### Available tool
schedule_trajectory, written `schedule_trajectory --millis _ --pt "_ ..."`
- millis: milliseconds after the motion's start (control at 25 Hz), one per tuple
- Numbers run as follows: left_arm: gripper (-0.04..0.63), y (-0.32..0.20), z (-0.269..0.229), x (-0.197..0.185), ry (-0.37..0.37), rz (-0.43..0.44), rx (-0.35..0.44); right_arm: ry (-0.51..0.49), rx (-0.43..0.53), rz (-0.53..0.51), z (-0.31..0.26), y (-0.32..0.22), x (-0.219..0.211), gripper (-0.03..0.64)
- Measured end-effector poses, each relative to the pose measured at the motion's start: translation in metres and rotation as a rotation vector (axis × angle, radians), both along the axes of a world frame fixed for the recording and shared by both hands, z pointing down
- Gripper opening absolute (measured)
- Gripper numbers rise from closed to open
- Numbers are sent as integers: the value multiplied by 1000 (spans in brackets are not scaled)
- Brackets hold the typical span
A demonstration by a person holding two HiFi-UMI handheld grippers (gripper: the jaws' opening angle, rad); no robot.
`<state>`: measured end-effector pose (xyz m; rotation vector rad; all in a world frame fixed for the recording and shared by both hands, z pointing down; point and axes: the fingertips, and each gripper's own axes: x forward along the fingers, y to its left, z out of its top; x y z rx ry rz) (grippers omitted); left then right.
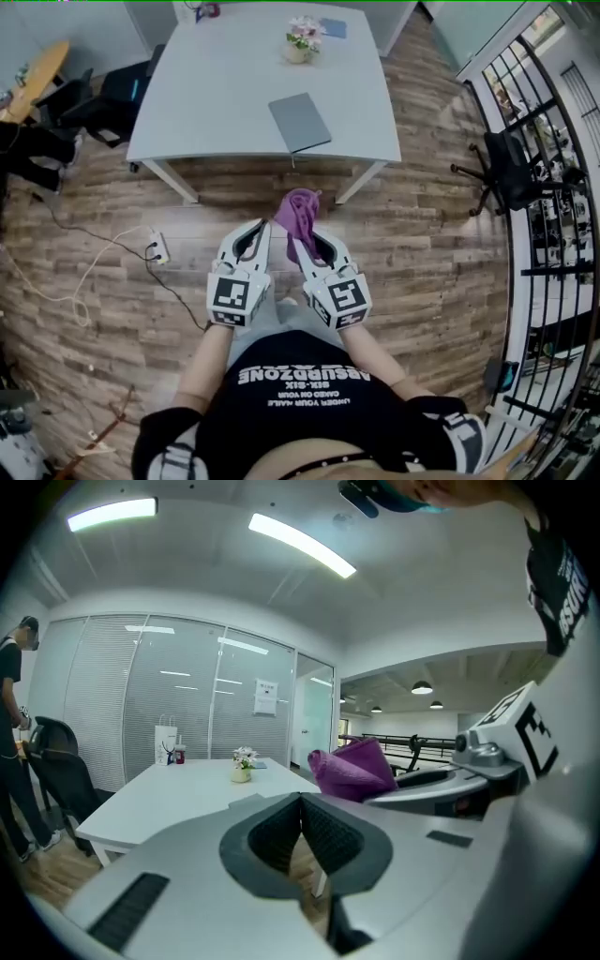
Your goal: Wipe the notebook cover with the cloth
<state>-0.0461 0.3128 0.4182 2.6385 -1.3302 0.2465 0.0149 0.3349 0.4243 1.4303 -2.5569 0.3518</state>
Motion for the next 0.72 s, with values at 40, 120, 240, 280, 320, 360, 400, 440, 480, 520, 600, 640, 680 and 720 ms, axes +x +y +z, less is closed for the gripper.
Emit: schedule_trajectory --millis 40,120,240,280,320,360,400,440,480,520,600,640,680,720 --pt "17 -11 5 0 1 8 -6 8 -6 1 4 -11 -1 81" --pt "17 -35 14 -4 -2 24 -18 22 -16 9 10 -35 -3 81" --pt "17 -76 25 -16 -10 48 -35 51 -24 30 15 -75 -5 81" --pt "17 -91 27 -21 -13 55 -41 61 -25 39 15 -90 -5 81" --pt "17 -106 29 -25 -17 64 -47 68 -27 47 15 -105 -5 81" --pt "17 -120 30 -28 -20 75 -52 70 -32 55 15 -119 -5 83" --pt "17 -133 32 -31 -23 88 -58 70 -38 61 16 -132 -5 83" --pt "17 -144 33 -33 -25 101 -63 69 -46 66 18 -143 -6 83" --pt "17 -154 35 -35 -26 118 -69 68 -54 72 21 -154 -6 82" --pt "17 -164 38 -37 -26 137 -76 71 -60 80 23 -165 -7 83" --pt "17 -181 46 -41 -29 177 -91 82 -63 101 26 -187 -6 82" --pt "17 -190 51 -42 -33 192 -98 90 -64 114 27 -198 -5 83" --pt "17 -199 56 -44 -36 204 -105 100 -65 124 28 -208 -4 83" --pt "17 -208 60 -46 -36 211 -112 117 -68 131 31 -218 -3 83"
